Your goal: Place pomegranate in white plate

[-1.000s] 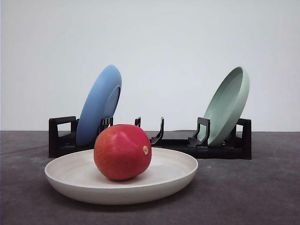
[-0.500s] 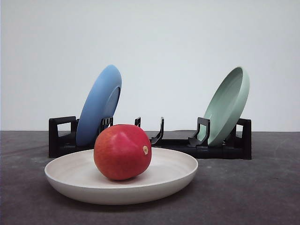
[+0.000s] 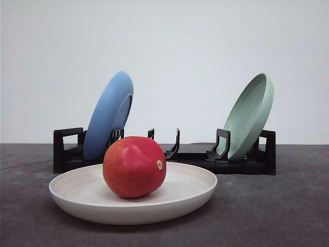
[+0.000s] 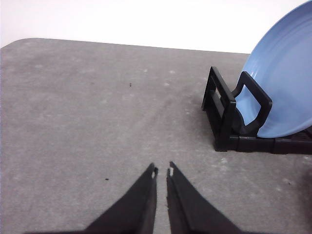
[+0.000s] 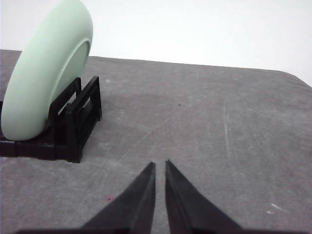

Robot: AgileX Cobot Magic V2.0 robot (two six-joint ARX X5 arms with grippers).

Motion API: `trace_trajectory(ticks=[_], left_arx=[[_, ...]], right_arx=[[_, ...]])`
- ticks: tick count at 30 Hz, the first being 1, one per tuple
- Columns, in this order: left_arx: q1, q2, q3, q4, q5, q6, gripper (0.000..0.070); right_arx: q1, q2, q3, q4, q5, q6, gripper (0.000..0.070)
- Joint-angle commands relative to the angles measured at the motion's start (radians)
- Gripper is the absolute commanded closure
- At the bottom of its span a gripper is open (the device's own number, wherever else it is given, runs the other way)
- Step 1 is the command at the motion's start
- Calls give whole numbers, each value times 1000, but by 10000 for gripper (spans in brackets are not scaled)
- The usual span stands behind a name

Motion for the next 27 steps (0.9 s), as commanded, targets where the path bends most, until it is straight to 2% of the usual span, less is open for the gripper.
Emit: trace_trajectory(ticks=[1,27], left_arx=[[1,-1,-11,-1,0,10,684],[1,-1,-11,-1,0,10,684]], right_arx=[[-1,-1,-4,11,3,13,668],[-1,-1,-4,11,3,13,668]])
